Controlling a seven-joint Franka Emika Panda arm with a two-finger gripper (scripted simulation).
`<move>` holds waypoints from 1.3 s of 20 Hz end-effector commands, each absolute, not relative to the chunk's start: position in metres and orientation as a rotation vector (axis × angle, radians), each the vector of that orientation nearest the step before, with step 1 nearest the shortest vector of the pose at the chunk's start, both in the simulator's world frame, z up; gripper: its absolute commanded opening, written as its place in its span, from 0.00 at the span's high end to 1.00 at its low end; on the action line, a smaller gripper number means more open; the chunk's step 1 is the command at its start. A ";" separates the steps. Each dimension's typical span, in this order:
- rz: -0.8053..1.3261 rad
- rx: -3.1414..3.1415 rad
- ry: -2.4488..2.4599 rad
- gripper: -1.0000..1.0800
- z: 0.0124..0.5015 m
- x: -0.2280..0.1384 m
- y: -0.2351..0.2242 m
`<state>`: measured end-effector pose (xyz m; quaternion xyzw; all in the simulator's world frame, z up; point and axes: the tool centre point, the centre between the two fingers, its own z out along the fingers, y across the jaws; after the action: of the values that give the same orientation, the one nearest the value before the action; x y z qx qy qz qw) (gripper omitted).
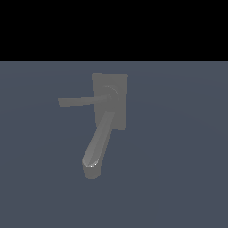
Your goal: Turn on the faucet by rotating a designated handle.
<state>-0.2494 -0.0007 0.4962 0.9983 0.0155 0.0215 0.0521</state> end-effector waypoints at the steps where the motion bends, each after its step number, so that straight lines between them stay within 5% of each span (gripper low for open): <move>1: 0.086 3.009 0.038 1.00 0.499 -0.248 0.000; 26: 0.598 2.154 -0.015 1.00 0.613 -0.223 0.025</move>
<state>-0.2251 0.0181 0.6034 0.8842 -0.0087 0.2250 0.4091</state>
